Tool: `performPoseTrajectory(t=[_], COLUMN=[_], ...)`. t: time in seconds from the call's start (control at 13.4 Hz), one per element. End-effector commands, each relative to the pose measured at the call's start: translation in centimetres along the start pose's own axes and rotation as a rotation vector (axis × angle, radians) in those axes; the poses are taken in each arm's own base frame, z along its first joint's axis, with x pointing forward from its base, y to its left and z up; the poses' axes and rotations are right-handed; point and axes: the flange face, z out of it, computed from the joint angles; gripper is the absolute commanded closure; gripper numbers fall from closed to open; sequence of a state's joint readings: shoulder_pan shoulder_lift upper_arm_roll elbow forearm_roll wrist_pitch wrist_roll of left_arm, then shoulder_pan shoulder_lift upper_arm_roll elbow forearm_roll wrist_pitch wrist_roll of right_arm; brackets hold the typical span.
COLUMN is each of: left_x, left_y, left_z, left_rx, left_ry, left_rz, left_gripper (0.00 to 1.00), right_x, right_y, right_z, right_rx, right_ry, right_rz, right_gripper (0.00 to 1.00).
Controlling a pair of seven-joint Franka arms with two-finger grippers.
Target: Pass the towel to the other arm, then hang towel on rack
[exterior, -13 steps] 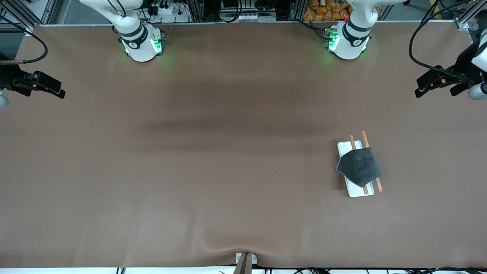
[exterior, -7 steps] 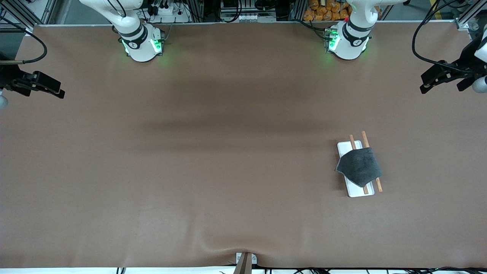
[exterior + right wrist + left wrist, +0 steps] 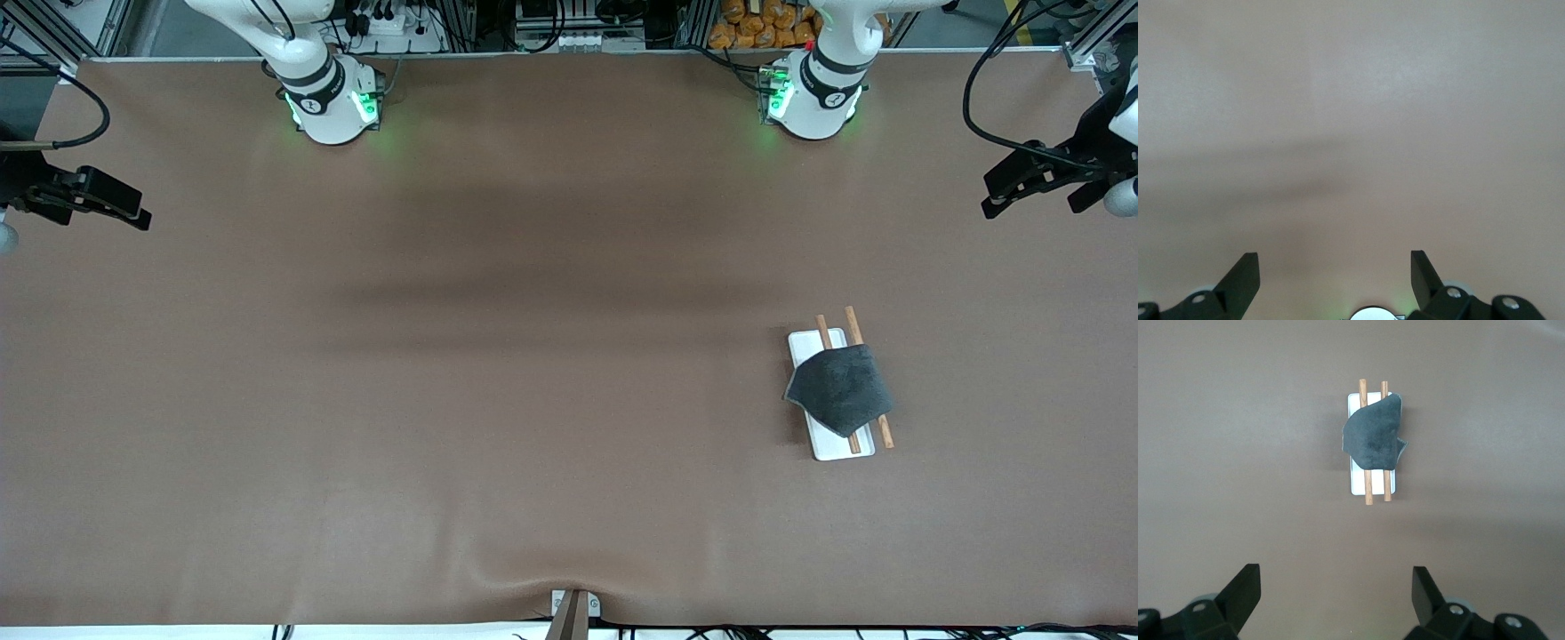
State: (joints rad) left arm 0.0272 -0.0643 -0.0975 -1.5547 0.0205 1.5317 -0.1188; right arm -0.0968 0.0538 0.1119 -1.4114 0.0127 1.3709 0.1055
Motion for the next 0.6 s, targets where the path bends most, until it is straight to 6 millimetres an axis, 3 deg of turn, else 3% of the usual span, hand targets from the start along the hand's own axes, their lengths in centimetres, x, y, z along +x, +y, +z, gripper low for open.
performPoseTrajectory(t=[0.0, 0.52], left_x=[-0.57, -0.82], left_y=[-0.32, -0.46], left_z=[-0.95, -1.1], left_rx=[0.025, 0.027], left_ry=[0.019, 0.013], left_rz=[-0.016, -0.018], left_gripper=[0.0, 0.0], right_x=[-0.48, -0.42], right_y=[0.3, 0.21], right_z=[-0.61, -0.67], right_rx=[0.003, 0.004], right_ry=[0.008, 0.014], right_rz=[0.01, -0.001], right_gripper=[0.0, 0.0])
